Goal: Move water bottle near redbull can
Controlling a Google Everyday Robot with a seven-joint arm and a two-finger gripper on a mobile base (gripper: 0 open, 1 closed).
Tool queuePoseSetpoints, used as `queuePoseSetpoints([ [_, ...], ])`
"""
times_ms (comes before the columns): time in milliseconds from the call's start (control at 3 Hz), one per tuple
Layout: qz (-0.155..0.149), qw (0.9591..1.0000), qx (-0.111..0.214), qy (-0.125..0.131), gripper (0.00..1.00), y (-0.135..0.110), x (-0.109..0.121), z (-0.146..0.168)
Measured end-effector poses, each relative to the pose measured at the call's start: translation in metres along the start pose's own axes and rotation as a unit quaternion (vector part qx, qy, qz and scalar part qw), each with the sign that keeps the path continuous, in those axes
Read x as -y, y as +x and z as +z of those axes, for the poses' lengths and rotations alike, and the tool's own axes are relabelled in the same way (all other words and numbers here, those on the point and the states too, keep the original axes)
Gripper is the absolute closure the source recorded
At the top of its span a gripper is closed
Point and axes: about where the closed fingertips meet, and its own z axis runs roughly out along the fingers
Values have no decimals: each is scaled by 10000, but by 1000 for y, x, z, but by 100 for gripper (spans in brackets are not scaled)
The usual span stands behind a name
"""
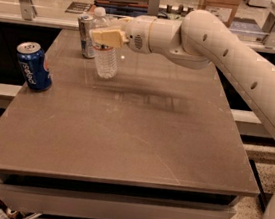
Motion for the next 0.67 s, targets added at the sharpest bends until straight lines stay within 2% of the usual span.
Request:
queuePoseSetpoints([
  [333, -30, 10000, -37, 48, 100, 11, 9, 17],
  [667, -29, 10000, -37, 39, 82, 11, 8, 19],
])
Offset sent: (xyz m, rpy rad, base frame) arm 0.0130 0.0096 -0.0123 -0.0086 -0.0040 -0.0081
